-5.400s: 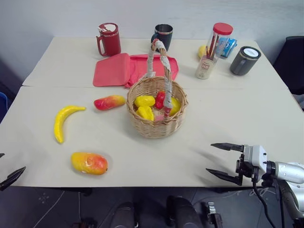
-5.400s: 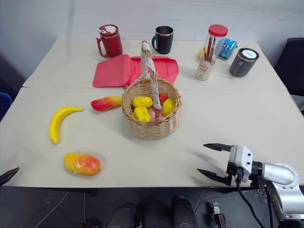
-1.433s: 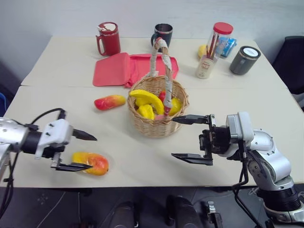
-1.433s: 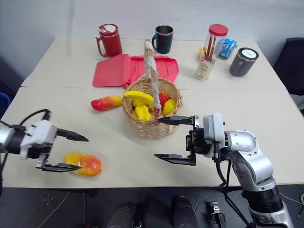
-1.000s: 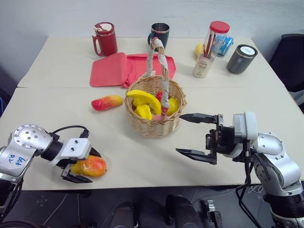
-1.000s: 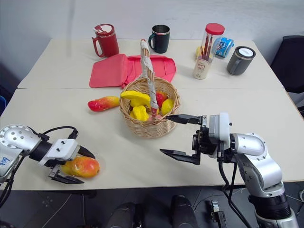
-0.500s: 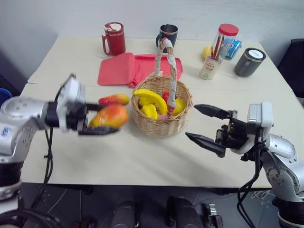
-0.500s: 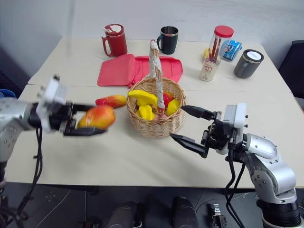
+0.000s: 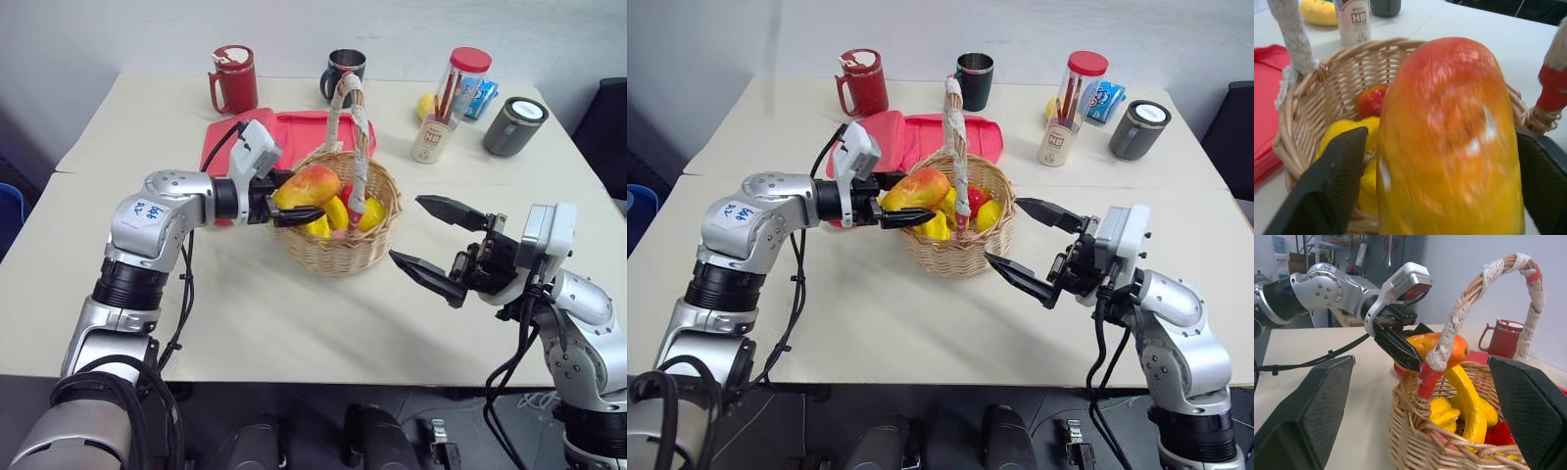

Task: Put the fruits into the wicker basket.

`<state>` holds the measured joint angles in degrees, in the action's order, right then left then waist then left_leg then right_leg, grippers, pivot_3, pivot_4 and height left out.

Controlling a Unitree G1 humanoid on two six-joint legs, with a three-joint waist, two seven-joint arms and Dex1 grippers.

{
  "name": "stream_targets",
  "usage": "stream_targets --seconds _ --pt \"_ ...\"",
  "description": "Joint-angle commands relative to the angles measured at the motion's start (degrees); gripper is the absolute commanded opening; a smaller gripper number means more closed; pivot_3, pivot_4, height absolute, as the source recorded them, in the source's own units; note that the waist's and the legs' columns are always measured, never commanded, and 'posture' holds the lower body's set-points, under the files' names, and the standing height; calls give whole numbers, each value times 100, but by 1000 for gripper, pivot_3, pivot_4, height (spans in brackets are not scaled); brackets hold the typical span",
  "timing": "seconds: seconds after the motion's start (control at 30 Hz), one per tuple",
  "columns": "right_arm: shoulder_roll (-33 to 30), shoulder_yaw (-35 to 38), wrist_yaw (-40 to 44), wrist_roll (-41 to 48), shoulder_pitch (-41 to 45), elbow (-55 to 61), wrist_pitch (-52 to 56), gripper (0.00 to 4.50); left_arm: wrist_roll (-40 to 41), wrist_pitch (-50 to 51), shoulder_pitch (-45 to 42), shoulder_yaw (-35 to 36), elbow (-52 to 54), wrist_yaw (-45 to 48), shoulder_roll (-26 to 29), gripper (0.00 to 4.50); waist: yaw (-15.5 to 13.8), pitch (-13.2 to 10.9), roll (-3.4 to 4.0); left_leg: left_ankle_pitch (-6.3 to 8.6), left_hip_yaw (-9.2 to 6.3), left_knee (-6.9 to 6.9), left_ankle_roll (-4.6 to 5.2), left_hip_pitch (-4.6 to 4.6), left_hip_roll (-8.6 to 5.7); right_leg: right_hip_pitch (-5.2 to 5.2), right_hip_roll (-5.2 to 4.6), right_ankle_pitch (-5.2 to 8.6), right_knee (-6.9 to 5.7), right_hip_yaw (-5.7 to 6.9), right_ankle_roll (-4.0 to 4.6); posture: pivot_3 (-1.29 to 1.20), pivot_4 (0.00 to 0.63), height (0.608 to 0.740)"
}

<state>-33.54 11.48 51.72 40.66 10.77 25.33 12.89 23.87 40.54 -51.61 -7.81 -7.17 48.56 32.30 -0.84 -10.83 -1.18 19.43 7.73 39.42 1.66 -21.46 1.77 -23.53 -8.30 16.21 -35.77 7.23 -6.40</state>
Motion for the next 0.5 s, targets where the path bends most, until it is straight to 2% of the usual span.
stream_targets --seconds 0.03,0.2,0.27,0.33,0.4,0.5 --pt "58 90 107 -34 -128 48 -266 4500 151 -576 140 737 104 20 54 4494 8 0 0 0 0 0 0 0 3 0 -1 0 0 0 0 0 150 740" --pt "88 5 337 -69 -137 -45 -432 4500 510 -1042 946 1854 488 248 549 4494 100 0 0 0 -2 -2 0 -1 8 -1 -4 0 1 1 0 0 150 740" --pt "84 -1 406 -78 -121 -79 -472 4500 571 -1095 1139 2061 579 230 647 4494 109 0 0 0 0 -6 0 3 9 -1 -4 0 1 -1 0 0 150 740" --pt "195 -70 574 28 36 -132 -589 4500 519 -1520 2011 2846 528 384 999 4494 105 0 0 -1 -4 -5 -1 2 9 0 -5 0 1 3 0 0 150 740" --pt "433 -228 470 178 328 -86 -560 4500 648 -1698 3302 4026 196 682 1318 4494 253 1 2 1 10 -16 0 17 8 2 -13 0 1 -6 0 0 150 740" --pt "533 -510 508 90 438 59 -485 4500 572 -1991 4510 4979 -209 522 1428 4494 313 -1 -1 6 10 -37 -8 27 13 -12 -10 6 0 -13 11 0 150 740"
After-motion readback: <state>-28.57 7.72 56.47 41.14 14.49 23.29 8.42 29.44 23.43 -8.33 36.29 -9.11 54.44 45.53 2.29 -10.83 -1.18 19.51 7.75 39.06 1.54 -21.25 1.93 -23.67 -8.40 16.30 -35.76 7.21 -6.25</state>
